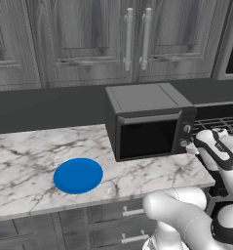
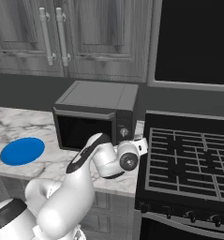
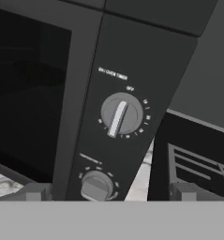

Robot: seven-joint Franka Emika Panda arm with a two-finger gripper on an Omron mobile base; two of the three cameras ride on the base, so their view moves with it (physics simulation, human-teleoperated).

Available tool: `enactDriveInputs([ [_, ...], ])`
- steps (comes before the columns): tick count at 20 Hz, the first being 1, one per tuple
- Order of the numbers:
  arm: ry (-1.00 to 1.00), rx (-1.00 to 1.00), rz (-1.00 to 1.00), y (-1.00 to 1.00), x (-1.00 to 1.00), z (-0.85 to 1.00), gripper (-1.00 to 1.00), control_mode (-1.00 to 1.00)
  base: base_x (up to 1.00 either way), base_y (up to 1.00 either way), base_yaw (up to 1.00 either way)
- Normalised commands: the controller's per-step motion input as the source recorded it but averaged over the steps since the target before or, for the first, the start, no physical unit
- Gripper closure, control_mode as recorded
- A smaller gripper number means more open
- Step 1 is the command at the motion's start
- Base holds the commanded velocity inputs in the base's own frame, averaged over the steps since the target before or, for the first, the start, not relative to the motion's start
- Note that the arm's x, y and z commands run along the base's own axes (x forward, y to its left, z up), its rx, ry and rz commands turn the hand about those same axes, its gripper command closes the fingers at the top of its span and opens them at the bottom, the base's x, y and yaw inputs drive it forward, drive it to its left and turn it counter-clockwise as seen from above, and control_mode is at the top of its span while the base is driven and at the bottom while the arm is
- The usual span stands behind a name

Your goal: Pick up the bagel from the plate, place it on the toaster oven rack, close the door, and set the timer.

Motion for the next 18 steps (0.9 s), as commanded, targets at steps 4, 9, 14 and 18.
enactDriveInputs([
  [4,-0.02,0.0,-0.09,0.04,0.0,0.0,-1.0,-1.0,0.0,0.0,0.0],
  [9,-0.02,0.0,-0.14,0.16,0.0,0.0,-1.0,-1.0,0.0,0.0,0.0],
  [14,-0.02,0.0,-0.13,0.3,0.01,0.0,-1.0,-1.0,0.0,0.0,0.0],
  [18,-0.01,0.0,-0.1,0.08,0.01,0.0,-1.0,-1.0,0.0,0.0,0.0],
])
